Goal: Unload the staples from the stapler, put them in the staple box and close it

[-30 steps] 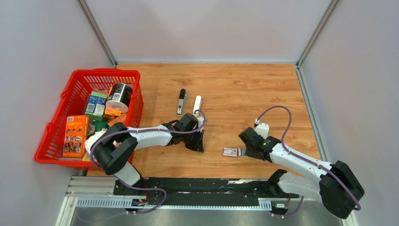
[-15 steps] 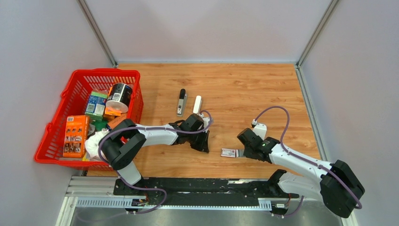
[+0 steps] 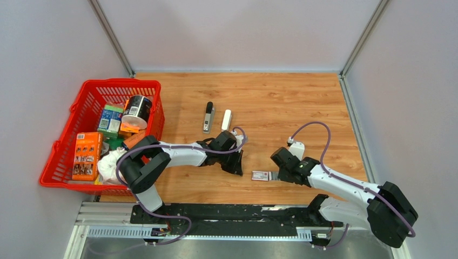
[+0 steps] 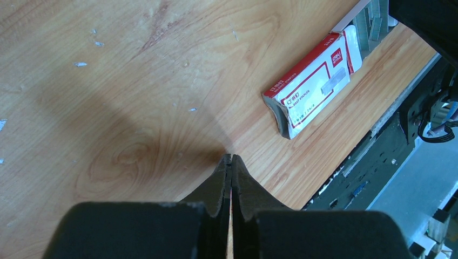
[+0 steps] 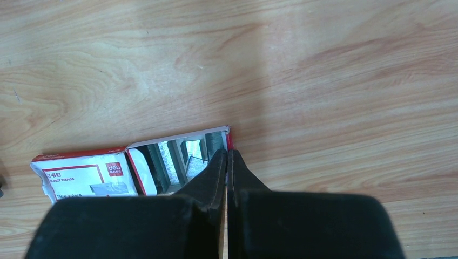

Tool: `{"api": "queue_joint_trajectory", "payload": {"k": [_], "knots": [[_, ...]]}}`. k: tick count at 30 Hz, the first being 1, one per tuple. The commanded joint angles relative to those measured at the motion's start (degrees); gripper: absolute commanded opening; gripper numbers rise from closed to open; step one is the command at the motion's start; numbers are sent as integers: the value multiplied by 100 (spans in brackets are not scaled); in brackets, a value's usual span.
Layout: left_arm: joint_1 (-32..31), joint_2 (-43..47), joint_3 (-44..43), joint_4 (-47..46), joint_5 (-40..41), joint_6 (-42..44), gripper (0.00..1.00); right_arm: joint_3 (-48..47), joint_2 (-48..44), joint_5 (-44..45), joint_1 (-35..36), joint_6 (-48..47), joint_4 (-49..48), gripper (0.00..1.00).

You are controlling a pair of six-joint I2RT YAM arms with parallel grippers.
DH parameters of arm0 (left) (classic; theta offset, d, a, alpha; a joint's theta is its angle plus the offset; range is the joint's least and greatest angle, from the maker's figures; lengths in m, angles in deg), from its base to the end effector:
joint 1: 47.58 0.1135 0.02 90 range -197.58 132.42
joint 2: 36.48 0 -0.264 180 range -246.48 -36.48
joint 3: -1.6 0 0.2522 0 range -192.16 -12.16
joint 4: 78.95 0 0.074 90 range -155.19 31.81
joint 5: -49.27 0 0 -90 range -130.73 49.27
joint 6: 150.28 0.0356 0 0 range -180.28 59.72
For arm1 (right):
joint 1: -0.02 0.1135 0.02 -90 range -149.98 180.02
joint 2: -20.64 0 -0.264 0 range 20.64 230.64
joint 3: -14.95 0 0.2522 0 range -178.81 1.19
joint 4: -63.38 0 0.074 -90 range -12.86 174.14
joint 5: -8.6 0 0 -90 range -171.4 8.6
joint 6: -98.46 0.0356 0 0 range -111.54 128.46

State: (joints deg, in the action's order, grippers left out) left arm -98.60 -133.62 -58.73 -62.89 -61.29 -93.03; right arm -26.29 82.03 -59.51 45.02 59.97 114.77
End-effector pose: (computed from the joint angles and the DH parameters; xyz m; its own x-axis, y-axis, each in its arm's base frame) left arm 0.1913 -0.2562 0.1388 -0.8877 0.2918 -0.3562 0.4530 0.6920 -0.5620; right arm 0.1255 0.1068 0.1569 -0.8657 0.1615 -0.4739 0.1686 0.9853 0.0277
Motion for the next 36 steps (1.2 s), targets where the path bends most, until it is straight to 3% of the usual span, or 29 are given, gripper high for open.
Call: {"api": "queue_joint_trajectory", "payload": {"k": [1, 36], "knots": [[-39, -6, -46, -143, -1, -47, 0, -73, -83, -132, 54, 184, 122, 0], [-109, -24, -81, -151, 25, -135, 0, 94, -268, -168, 212, 404, 157, 0]]}}
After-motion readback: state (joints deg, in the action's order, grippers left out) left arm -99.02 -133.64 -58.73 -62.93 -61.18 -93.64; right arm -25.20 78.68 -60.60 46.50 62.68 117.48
